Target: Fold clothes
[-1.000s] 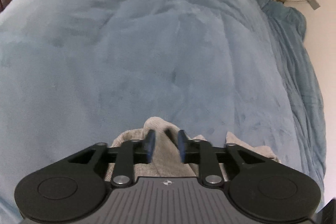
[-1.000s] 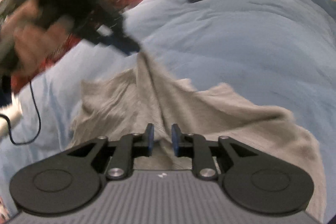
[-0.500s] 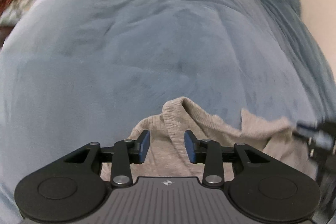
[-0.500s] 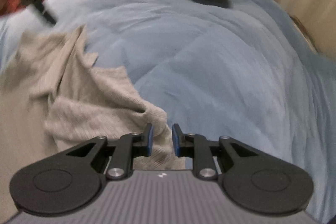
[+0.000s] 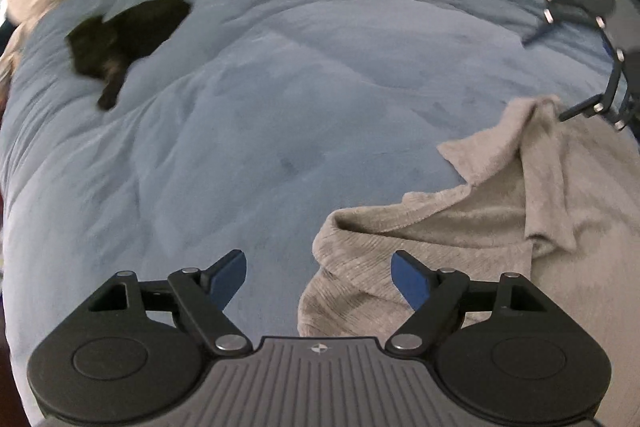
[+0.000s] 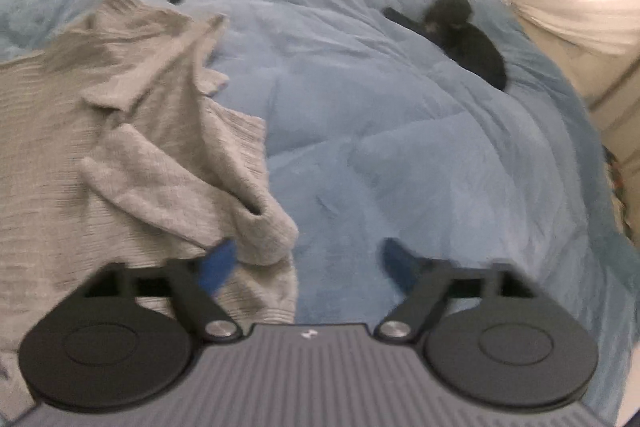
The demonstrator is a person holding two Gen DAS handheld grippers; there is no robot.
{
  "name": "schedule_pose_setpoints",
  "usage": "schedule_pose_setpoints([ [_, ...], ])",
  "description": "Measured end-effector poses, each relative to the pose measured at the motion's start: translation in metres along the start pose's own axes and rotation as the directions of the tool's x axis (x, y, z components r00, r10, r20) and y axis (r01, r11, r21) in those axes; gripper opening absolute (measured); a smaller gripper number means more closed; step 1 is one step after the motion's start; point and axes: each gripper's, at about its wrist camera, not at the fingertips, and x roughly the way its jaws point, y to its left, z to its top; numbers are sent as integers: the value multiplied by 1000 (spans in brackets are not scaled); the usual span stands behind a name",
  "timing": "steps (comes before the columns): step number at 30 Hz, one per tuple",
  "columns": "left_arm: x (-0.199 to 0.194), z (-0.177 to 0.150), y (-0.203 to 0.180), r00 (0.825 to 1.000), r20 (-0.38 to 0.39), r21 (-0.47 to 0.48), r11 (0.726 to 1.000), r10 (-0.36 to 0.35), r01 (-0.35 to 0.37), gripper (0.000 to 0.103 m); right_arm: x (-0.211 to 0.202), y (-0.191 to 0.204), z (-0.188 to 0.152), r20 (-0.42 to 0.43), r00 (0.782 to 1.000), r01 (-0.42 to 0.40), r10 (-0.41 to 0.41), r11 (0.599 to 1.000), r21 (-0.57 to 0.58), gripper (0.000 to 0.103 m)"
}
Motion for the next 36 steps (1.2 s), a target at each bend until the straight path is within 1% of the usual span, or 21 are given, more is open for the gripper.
schedule_pose_setpoints([
  [2,3,5,-5,1000,0,82,997,-3,3,79,2,1,2,-11,1000,-19,19,998,-53,102],
  [4,8,11,-11,1000,-7,171,985,-11,12,78,5,0,5,-24,999,-49,47,996,-81,102],
  [6,13,15,-16,999,-24,250,967,-33,38,70,10,-4,9,-23,997,-78,77,996,-49,102],
  [7,15,17,-18,998,-34,286,957,-47,55,65,11,-5,11,-17,996,-85,85,996,-31,102],
  [8,17,17,-20,998,-39,326,943,-54,64,62,13,-6,14,-29,996,-88,88,996,-17,102],
  [10,24,14,-23,998,-46,405,912,-51,65,62,16,-6,17,-42,993,-113,113,994,-3,102],
  [11,28,12,-24,997,-61,435,898,-41,64,60,17,-4,18,-37,992,-120,119,993,-19,102],
  [12,32,10,-23,997,-75,460,886,-31,62,57,18,0,19,-37,994,-106,104,993,-49,100],
  [13,35,8,-23,996,-86,482,874,-19,58,50,20,2,18,-41,995,-94,91,993,-78,89],
  [14,37,7,-22,995,-95,498,865,-9,55,46,22,3,18,-44,996,-83,79,991,-106,82],
  [16,39,5,-19,995,-98,510,859,1,49,45,26,3,16,-58,995,-94,87,987,-129,41],
  [17,40,5,-18,995,-97,514,857,0,50,45,28,2,15,-65,994,-100,92,985,-139,37],
  [20,42,4,-19,995,-101,537,841,-18,69,45,35,5,11,-78,992,-112,98,973,-202,37],
  [21,42,4,-20,995,-102,548,833,-24,76,45,35,5,11,-79,991,-123,108,969,-214,32],
  [22,43,4,-21,994,-103,561,824,-28,81,46,36,5,11,-84,989,-135,119,967,-216,16],
  [24,47,4,-23,994,-105,582,809,-30,86,46,37,5,13,-99,985,-160,142,963,-215,11],
  [25,49,5,-23,994,-106,585,806,-33,89,46,36,6,14,-103,983,-168,149,961,-217,9],
  [27,53,9,-24,993,-108,576,812,-40,95,49,34,7,15,-110,981,-180,159,959,-221,9],
  [30,56,13,-21,993,-104,562,822,-49,99,49,31,7,13,-120,979,-188,165,958,-215,9],
  [33,54,14,-19,993,-101,537,837,-60,105,49,28,5,13,-124,977,-194,171,960,-203,9],
  [36,48,12,-22,994,-94,551,828,-59,101,49,25,3,14,-124,977,-196,173,960,-202,9],
])
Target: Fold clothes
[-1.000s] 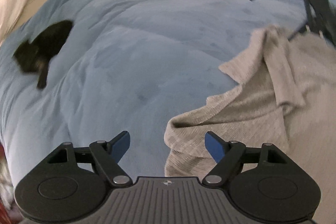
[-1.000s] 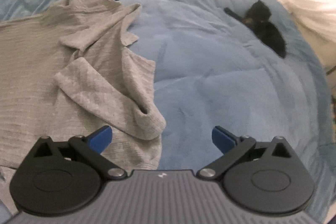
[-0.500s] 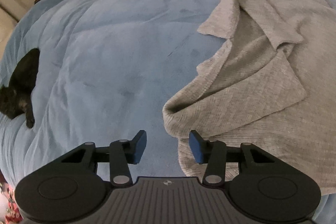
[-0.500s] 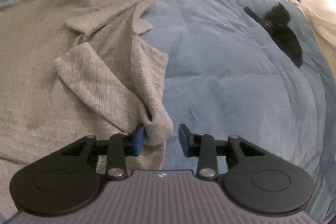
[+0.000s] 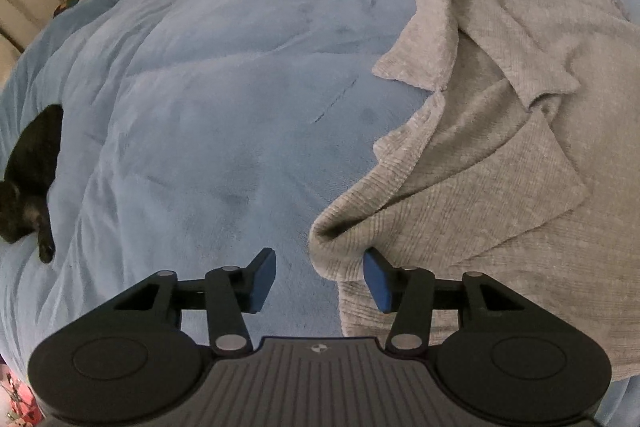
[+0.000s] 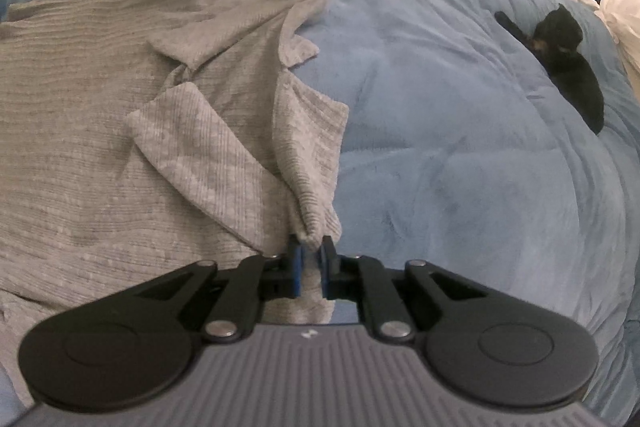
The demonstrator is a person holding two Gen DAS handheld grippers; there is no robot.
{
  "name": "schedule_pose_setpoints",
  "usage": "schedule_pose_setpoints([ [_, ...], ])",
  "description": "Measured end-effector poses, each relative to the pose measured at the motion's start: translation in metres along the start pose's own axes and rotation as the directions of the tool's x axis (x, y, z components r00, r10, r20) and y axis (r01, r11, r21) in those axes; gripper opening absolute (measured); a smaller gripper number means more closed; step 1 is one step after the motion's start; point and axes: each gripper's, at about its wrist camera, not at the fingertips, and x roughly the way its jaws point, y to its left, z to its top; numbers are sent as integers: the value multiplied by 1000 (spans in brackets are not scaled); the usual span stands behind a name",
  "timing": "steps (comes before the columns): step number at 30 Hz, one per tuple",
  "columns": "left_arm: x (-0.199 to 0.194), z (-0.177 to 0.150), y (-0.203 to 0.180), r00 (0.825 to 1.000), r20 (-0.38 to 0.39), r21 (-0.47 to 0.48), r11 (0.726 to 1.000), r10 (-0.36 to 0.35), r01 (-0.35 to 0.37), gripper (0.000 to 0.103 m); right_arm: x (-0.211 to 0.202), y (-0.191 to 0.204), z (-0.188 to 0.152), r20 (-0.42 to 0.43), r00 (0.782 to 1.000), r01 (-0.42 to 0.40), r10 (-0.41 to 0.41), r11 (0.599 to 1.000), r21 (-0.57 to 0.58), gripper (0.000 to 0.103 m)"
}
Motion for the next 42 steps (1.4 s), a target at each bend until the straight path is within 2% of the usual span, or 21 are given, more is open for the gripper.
schedule_pose_setpoints([
  [8,-2,3,-2,1000,-17,49,999,-20,21,49,-8,-4,-5,-7,1000,-5,5,1000,10,10],
  [12,5,9,-1,996,-39,34,996,-75,76,47,-6,-10,-4,-8,1000,-7,7,1000,13,10],
  [13,7,11,0,995,-48,26,995,-92,93,37,-6,-11,-5,-11,1000,-5,6,1000,19,10],
  [14,9,12,1,993,-59,19,995,-102,103,14,-7,-11,-6,-12,1000,-4,4,1000,23,10],
  [15,11,13,0,993,-70,18,995,-99,100,6,-9,-11,-7,-14,1000,-2,3,1000,26,10],
  [20,-19,14,-18,1000,-22,39,999,-11,12,6,-28,2,-5,-7,1000,14,-14,999,43,10],
  [25,-87,8,-61,995,55,-4,997,81,-81,6,-68,28,-1,25,1000,13,-16,989,145,9],
  [28,-123,6,-94,993,65,-31,995,100,-98,6,-97,65,8,37,999,-32,25,979,200,9],
  [32,-166,6,-153,999,46,-46,999,28,-26,6,-122,128,30,31,993,-115,111,965,234,9],
  [35,-191,4,-198,997,22,-72,995,-70,71,6,-144,170,35,26,981,-193,194,944,268,9],
  [37,-208,4,-229,991,7,-73,988,-133,133,6,-158,196,37,32,965,-257,260,916,307,9],
  [39,-222,5,-250,981,-6,-88,978,-192,191,6,-172,221,38,42,940,-331,337,878,346,9],
  [42,-241,5,-277,960,-23,-115,955,-278,274,6,-190,249,41,55,904,-414,425,831,371,9],
])
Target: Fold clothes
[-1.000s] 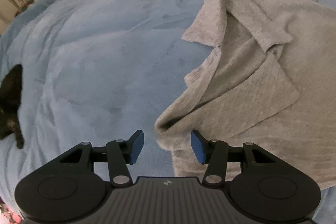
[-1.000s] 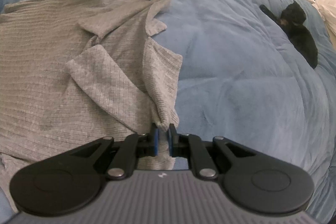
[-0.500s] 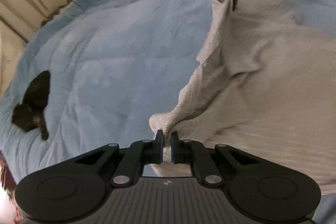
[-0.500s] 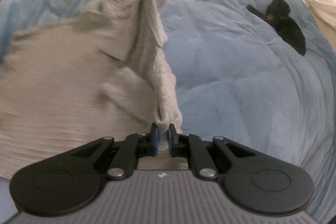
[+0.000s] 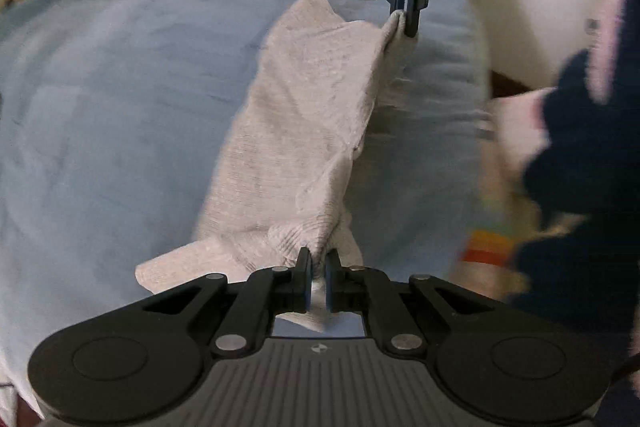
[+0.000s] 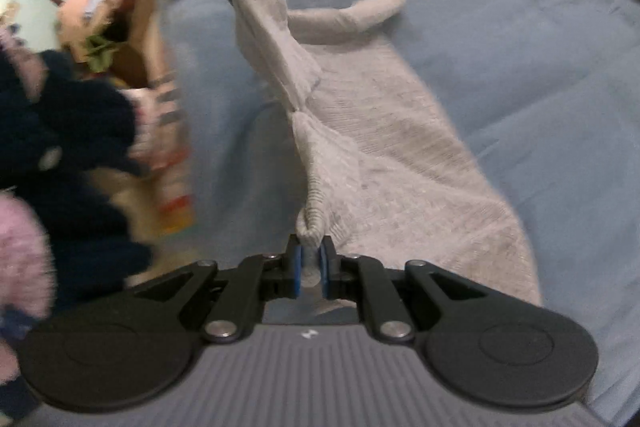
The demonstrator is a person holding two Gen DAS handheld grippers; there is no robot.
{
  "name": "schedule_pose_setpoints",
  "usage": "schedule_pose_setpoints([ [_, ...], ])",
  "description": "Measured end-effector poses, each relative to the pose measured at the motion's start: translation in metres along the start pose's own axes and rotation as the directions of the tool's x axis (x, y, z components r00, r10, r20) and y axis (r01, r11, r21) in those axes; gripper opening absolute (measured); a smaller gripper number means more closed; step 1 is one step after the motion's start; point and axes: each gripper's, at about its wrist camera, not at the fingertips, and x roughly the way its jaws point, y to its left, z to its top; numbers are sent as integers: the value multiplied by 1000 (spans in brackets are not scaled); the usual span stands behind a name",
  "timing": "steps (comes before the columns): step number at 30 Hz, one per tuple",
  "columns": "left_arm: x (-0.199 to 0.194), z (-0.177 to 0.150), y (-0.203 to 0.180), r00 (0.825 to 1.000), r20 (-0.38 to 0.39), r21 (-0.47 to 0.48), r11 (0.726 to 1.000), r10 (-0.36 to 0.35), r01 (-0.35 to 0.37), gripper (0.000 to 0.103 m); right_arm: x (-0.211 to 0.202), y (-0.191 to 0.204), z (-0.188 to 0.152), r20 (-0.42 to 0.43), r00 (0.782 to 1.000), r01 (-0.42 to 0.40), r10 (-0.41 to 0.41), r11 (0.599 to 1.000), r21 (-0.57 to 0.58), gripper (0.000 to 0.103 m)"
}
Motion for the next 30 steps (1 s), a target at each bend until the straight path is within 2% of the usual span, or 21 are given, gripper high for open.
schedule_pose_setpoints([
  [3,-14,0,-15,1000,-10,10,1000,-19,19,6,-13,13,1,13,999,-35,35,999,23,9],
  [6,-15,4,17,1000,-7,-36,999,28,-28,6,-24,-5,8,36,999,27,-27,999,21,9],
  [9,3,12,78,994,-1,-116,988,107,-106,6,-29,-60,18,59,991,120,-122,992,34,9],
  [13,47,24,163,986,18,-198,968,163,-156,6,-9,-140,38,96,973,201,-210,975,94,9],
  [16,97,32,223,982,-11,-240,952,191,-188,6,8,-198,54,109,961,237,-253,961,141,9],
  [19,141,33,276,976,-51,-287,933,211,-216,5,32,-250,71,88,951,282,-298,946,158,9],
  [22,168,38,312,968,-67,-286,925,243,-252,5,46,-281,88,71,940,322,-334,936,145,9],
  [27,163,51,352,950,-27,-307,902,312,-305,5,28,-322,107,94,921,357,-377,917,178,8],
  [30,171,50,377,948,-51,-317,895,314,-314,5,27,-344,114,66,925,354,-374,912,208,9],
])
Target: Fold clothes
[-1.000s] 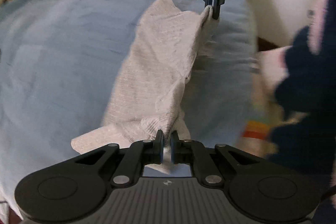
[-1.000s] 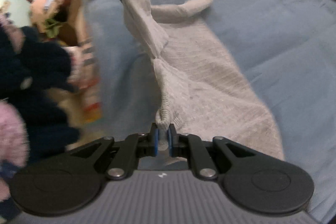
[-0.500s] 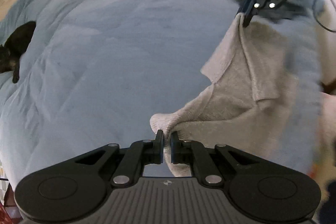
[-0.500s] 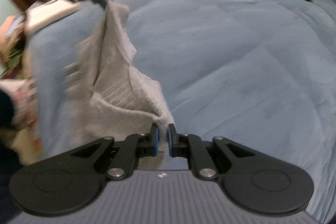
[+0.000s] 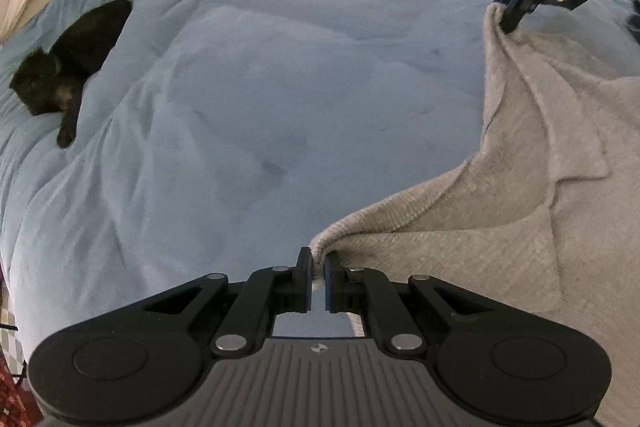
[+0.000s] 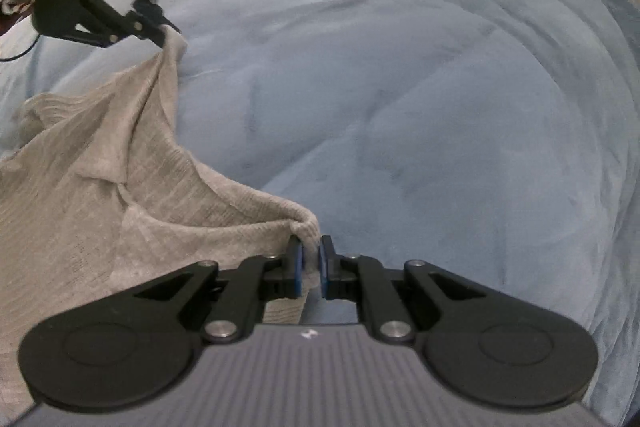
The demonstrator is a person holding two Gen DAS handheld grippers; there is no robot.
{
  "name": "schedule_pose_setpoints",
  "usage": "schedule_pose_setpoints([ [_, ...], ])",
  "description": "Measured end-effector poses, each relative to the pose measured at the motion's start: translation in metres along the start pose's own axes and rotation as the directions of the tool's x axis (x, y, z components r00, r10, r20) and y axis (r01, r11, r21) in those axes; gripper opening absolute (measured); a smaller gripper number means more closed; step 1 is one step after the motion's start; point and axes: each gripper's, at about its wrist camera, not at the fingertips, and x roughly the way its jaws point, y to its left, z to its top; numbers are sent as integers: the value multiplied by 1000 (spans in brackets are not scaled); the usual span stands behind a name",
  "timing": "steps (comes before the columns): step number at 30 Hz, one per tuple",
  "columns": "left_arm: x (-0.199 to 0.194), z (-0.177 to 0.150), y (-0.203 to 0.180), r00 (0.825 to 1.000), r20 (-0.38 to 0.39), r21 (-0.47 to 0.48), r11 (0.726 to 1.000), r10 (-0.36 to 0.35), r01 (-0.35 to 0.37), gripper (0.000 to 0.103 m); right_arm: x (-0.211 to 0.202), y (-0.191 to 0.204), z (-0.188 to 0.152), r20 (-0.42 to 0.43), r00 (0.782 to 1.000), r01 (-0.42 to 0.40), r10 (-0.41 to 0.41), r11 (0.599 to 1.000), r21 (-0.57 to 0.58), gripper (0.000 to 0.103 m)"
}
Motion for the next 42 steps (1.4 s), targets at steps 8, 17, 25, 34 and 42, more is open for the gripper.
schedule_pose_setpoints([
  [8,31,-1,12,999,-31,-74,997,-20,18,6,15,-35,-2,-13,1000,24,-24,997,66,10],
  [17,2,-22,46,999,8,-296,955,-32,33,34,-38,-63,-31,82,997,-24,6,975,223,35],
  [25,-62,-77,38,994,32,-371,923,-101,106,37,-92,-51,-71,117,993,-26,-5,965,262,38],
  [34,-75,-156,-34,983,-58,-317,937,-174,147,40,-100,24,-176,31,1000,-8,-3,935,354,37],
  [42,-63,-181,-42,980,-64,-382,912,-189,151,31,-104,50,-222,33,999,1,-18,889,457,37],
])
